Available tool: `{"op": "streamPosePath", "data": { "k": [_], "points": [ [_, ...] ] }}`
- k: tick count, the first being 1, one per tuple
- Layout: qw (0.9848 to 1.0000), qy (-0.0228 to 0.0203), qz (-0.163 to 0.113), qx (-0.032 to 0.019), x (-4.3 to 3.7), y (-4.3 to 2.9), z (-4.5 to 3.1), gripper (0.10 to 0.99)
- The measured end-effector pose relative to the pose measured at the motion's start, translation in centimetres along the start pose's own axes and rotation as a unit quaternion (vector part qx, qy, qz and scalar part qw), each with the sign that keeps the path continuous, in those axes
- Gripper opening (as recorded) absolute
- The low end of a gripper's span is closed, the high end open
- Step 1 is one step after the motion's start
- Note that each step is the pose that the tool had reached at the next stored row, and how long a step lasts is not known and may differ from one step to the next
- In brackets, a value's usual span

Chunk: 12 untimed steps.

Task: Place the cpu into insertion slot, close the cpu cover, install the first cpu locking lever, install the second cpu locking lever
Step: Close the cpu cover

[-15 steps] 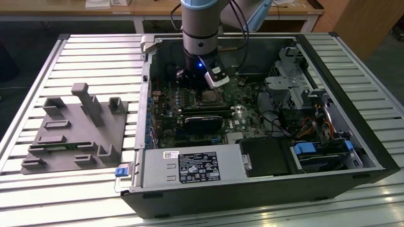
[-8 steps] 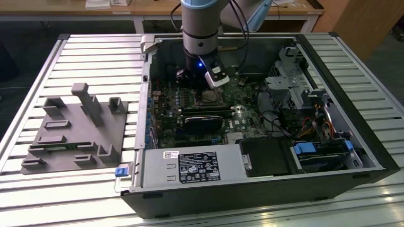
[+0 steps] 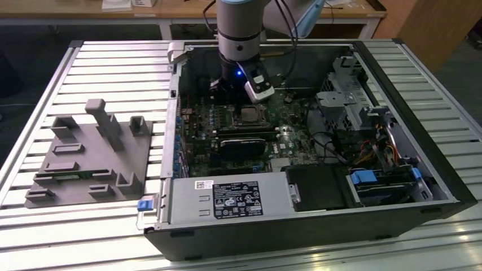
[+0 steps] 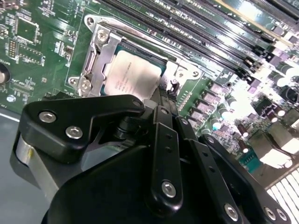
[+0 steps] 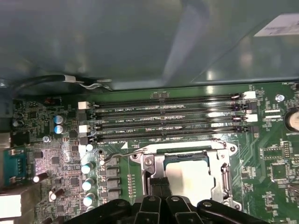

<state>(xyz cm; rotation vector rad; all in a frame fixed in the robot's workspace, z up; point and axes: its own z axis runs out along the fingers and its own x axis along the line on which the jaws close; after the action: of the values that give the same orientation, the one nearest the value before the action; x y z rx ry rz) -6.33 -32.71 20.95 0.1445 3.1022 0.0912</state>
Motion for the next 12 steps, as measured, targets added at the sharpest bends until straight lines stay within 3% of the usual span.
{"op": "streamPosePath", "data": {
  "k": [6, 12],
  "points": [
    [1.0000, -0.0001, 0.000, 0.0001, -0.04, 0.06, -1.12, 0.106],
    [1.0000, -0.0001, 0.000, 0.0000, -0.04, 0.07, -1.16, 0.106]
  ]
}}
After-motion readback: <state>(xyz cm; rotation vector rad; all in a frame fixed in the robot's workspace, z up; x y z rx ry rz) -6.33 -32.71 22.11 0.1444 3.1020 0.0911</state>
